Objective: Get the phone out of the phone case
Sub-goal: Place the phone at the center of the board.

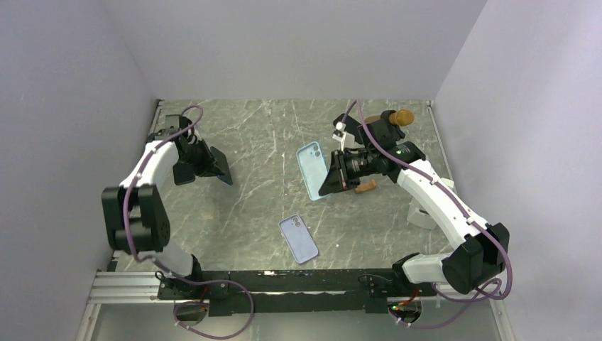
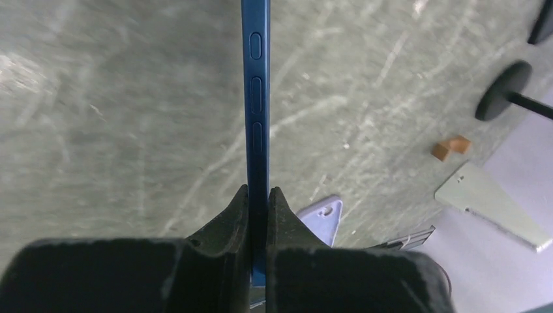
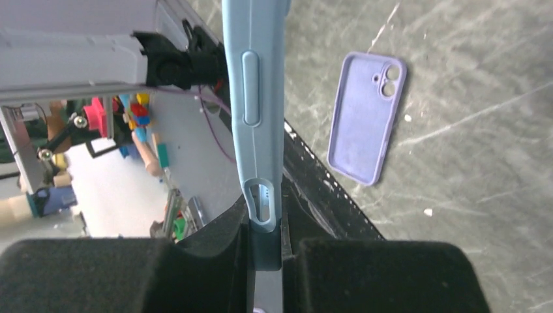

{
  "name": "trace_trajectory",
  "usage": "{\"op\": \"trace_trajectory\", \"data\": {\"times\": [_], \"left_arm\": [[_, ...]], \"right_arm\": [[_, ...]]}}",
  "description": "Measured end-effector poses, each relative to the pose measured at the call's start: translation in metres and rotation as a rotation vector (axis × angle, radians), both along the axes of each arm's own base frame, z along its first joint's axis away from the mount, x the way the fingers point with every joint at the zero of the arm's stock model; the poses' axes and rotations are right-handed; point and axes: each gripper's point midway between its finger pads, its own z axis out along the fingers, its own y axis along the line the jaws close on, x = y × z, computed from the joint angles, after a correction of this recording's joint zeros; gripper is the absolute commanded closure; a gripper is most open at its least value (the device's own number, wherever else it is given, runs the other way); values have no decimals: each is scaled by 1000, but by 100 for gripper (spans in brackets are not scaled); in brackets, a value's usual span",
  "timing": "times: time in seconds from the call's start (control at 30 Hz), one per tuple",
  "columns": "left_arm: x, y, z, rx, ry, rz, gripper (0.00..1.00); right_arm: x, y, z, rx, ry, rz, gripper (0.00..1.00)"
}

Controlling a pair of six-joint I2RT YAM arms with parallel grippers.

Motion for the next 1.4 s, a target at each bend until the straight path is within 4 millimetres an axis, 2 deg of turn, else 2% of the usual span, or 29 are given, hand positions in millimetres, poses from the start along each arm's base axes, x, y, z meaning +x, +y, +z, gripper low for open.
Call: {"op": "trace_trajectory", "data": {"times": [0.13,0.3,0.4,0.53,0.7,0.97,1.17,1.4], "left_arm": [[22,30,-26,28,73,3,100],[43,57,-38,29,71,4,100],[52,66,-47,6,77,-1,100],[62,68,-61,-21,91,-21,100],[70,71,-64,-30,74,-27,95],[70,79,-72,-54,87,-14,76],[64,82,-87,-42,139,-6,65],[59,89,-90,-12,157,-2,55]], "right_arm": [[-17,-4,-19,-25,63,28,100],[-18,-4,-18,-22,61,33,100],[-20,-3,-16,-14,60,37,100],[-22,-3,-14,-2,60,48,100],[-26,-4,-21,-4,77,61,100],[-42,-13,-61,-83,194,66,100],[-57,-18,-111,-231,293,90,98],[-72,-28,-141,-319,353,89,98]]}}
